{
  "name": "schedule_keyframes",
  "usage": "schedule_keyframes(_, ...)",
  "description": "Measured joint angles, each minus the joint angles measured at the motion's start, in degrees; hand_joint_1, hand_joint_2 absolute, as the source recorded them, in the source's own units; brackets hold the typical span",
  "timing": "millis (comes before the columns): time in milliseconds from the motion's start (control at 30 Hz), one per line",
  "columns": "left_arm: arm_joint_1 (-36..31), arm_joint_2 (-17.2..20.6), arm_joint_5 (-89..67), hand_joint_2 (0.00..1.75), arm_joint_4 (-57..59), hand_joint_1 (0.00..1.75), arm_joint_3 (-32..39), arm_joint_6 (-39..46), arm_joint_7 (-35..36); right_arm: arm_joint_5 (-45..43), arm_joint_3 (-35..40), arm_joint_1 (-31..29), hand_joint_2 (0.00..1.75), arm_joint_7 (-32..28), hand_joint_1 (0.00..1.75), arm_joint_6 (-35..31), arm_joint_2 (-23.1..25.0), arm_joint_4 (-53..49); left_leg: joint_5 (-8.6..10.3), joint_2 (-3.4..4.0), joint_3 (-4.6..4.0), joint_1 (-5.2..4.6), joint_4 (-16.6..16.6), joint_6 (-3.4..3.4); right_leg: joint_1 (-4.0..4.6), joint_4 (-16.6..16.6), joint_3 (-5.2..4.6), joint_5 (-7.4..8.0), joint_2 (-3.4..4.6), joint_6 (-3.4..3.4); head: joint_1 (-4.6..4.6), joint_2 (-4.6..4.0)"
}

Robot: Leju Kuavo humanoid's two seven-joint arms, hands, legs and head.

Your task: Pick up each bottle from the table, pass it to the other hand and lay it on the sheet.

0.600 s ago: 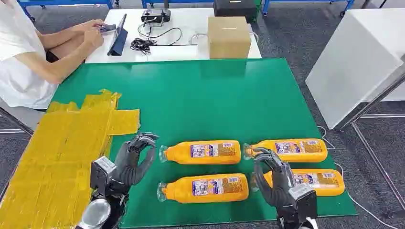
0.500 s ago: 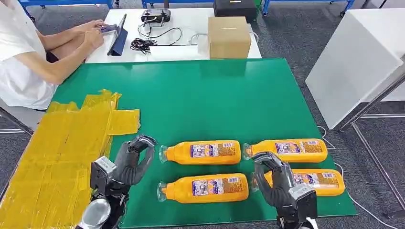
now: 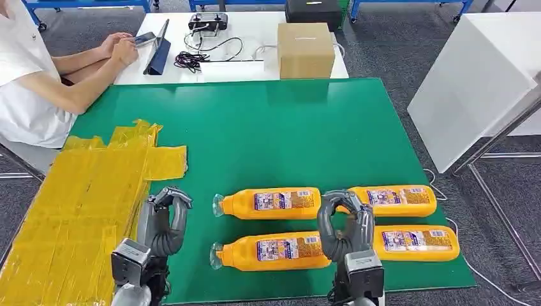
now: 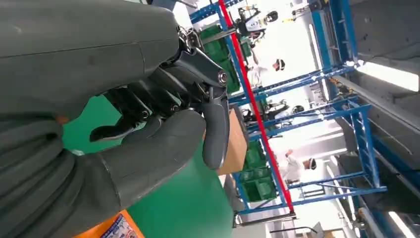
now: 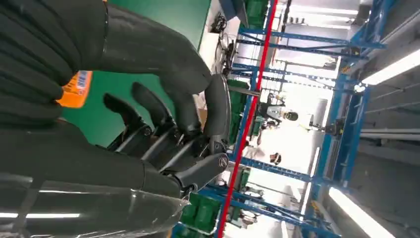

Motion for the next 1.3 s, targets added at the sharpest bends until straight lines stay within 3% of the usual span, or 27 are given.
schedule_keyframes(100,-0.3,-0.1,0.3,1.75,0.0,0.0,0.1,-0.1,0.7,5.4,0.6,-1.8,1.75,3.1,0.0,-1.4,-0.1,0.3,0.01,0.0,0.01,-0.02,0.0,0.01,-0.01,0.0,0.0,0.02,0.0,0.02,0.0,0.0)
schedule_keyframes(233,-0.9,-0.3,0.6,1.75,0.0,0.0,0.6,-0.1,1.9,20.1,2.1,-5.2,1.75,11.9,0.0,-2.2,-1.8,1.4,0.01,0.02,0.01,-0.02,0.0,0.01,-0.01,0.0,0.01,0.02,0.01,0.02,-0.02,0.0)
schedule_keyframes(333,-1.5,-0.6,1.3,1.75,0.0,0.0,1.0,-1.6,2.9,31.4,3.6,-9.3,1.75,21.7,0.0,4.6,-4.9,3.9,0.02,0.0,0.0,-0.02,0.0,0.01,-0.01,0.0,0.03,0.03,0.0,0.03,0.0,0.0)
schedule_keyframes(433,-2.5,-1.0,2.3,1.75,0.0,0.0,1.6,-3.2,3.7,37.6,5.8,-15.4,1.75,27.1,0.0,12.5,-8.2,9.3,0.07,0.01,0.02,-0.02,0.0,0.07,-0.01,0.0,0.03,0.05,0.01,0.04,0.0,0.0)
schedule_keyframes(700,-4.7,-2.1,5.9,1.75,1.0,0.0,1.9,-6.4,4.3,38.2,11.2,-26.7,1.75,27.7,0.0,20.6,-11.3,22.0,0.07,-0.07,0.01,-0.02,0.1,0.07,-0.01,0.0,0.04,0.07,-0.05,0.08,0.0,0.0)
schedule_keyframes(867,-6.3,-2.4,7.9,1.75,2.6,0.0,1.9,-7.4,4.1,33.3,14.8,-32.3,1.75,25.2,0.0,26.8,-12.7,29.6,0.07,-0.06,-0.01,-0.02,0.1,0.07,-0.01,0.0,0.0,0.07,-0.04,0.08,-0.02,0.0)
schedule_keyframes(1033,-7.9,-3.1,10.8,1.75,4.7,0.0,1.7,-8.7,4.0,29.9,17.3,-36.5,1.75,23.8,0.0,27.0,-12.7,39.4,0.09,-0.06,0.0,-0.02,0.1,0.07,-0.01,0.0,0.04,0.08,-0.05,0.08,0.02,0.0)
schedule_keyframes(1300,-8.7,-3.4,11.2,1.75,6.5,0.0,1.5,-9.0,4.0,29.4,19.1,-38.7,1.75,23.5,0.0,26.9,-12.2,46.4,0.08,-0.04,0.0,-0.03,0.1,0.07,-0.02,0.0,0.01,0.08,-0.03,0.08,-0.02,0.0)
